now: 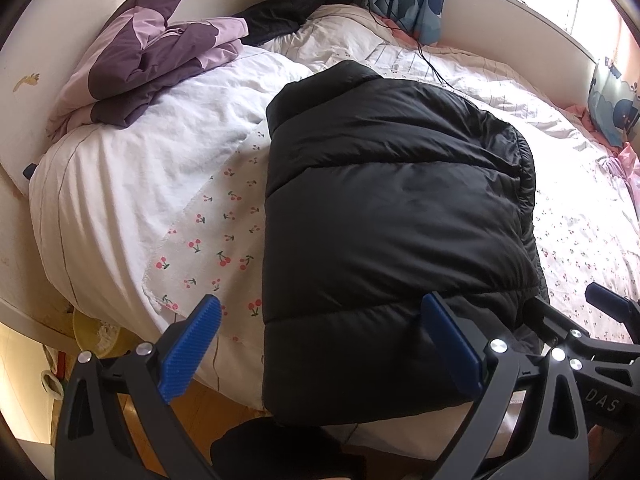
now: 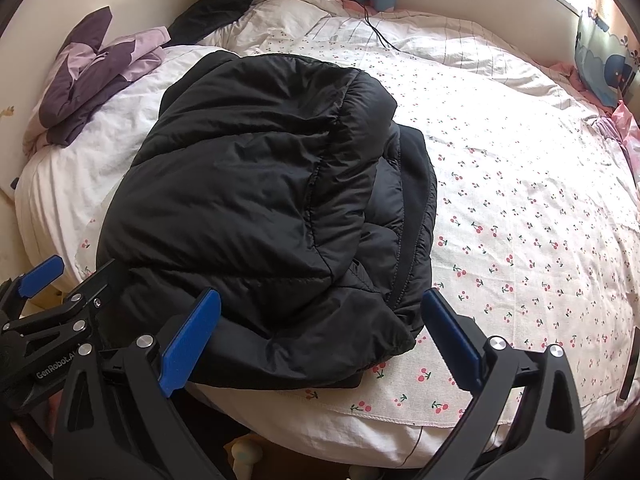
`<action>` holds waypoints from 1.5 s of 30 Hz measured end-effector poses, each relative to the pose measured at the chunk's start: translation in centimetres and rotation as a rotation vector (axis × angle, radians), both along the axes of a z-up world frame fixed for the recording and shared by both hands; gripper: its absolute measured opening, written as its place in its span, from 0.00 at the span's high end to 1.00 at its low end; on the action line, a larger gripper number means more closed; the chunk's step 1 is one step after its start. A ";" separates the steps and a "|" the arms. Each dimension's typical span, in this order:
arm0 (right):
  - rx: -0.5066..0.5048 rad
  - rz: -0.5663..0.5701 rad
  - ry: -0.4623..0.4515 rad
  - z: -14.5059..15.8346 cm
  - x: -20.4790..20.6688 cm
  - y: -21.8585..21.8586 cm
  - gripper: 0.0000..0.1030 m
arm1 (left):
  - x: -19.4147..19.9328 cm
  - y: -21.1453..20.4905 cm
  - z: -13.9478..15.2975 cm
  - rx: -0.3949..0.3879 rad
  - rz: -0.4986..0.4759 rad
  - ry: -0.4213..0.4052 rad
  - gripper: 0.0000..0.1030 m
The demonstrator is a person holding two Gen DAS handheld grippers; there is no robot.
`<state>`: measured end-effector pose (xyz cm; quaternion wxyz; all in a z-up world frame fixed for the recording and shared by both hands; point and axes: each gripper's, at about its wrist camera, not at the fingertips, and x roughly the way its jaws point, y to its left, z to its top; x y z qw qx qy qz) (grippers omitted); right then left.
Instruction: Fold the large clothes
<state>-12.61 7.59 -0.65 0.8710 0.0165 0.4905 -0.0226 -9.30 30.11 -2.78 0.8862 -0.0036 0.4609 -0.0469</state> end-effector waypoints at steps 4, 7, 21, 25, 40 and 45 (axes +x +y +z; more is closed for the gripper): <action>0.001 0.003 0.002 -0.1 0.1 0.1 0.06 | -0.1 0.1 0.0 0.003 0.004 -0.001 0.07; 0.001 0.003 0.002 -0.1 0.1 0.1 0.06 | 0.0 0.1 0.0 0.005 0.006 -0.001 0.07; 0.001 0.005 0.006 -0.2 0.2 0.1 0.06 | 0.3 0.2 -0.3 0.003 0.010 0.020 0.07; 0.002 0.009 0.009 -0.3 0.3 0.2 0.06 | 0.2 0.1 -0.4 0.015 0.008 0.022 0.07; 0.005 0.015 0.010 -0.2 0.3 0.1 0.06 | 0.1 0.0 0.0 0.026 0.006 0.009 0.07; 0.005 0.014 0.011 -0.1 0.3 0.2 0.06 | 0.1 -0.1 0.1 0.024 0.004 0.006 0.07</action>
